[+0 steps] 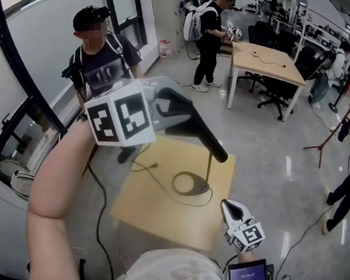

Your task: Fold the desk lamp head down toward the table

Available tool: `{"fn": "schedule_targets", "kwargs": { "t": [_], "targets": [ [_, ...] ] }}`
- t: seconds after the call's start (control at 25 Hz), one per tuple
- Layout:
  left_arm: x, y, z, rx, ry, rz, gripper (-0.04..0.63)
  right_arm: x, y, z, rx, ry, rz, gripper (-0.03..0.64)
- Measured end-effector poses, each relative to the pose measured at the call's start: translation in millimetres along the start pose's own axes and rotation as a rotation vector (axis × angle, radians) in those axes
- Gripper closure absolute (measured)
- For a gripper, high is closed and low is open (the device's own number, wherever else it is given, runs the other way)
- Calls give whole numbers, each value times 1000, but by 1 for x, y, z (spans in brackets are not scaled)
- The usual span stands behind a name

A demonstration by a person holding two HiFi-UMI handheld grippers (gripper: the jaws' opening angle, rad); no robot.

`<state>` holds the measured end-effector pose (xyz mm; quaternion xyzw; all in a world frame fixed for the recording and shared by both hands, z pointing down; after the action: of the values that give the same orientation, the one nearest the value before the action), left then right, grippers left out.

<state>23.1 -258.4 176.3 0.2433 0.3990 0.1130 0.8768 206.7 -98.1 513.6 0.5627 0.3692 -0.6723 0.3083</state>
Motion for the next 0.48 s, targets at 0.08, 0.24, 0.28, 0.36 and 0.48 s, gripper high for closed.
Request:
{"fn": "schedule_targets", "kwargs": {
  "t": [0.08,0.24,0.28,0.36,0.48],
  "targets": [
    [3,-10,5,-44,-54,35,517,-3,2,-4,-8,1,9,604],
    [1,-32,11,-95,-147,63,452,-9,11,-14,-22,-12,23,604],
    [0,-37,13,-104,-168,65,438,-10,13,-16,-24,-16,25,604],
    [-1,-45,17,-128,-208,62,414,-12,16,-19,-26,-23,22,604],
    [-7,-53,22,-182,-264,26,365,-13,20,-20,-29,-27,20,604]
  ]
}}
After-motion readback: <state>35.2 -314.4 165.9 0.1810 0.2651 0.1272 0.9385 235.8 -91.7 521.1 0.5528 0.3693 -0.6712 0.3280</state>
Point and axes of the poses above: the fingertips, and each gripper's own axes: z forward along the fingers, y to its right, x out of its top, the point moved 7 cm from there along -z, backward along the fingers, and after that the axes turned 15 degrees about -z, right-handed, at the moved point
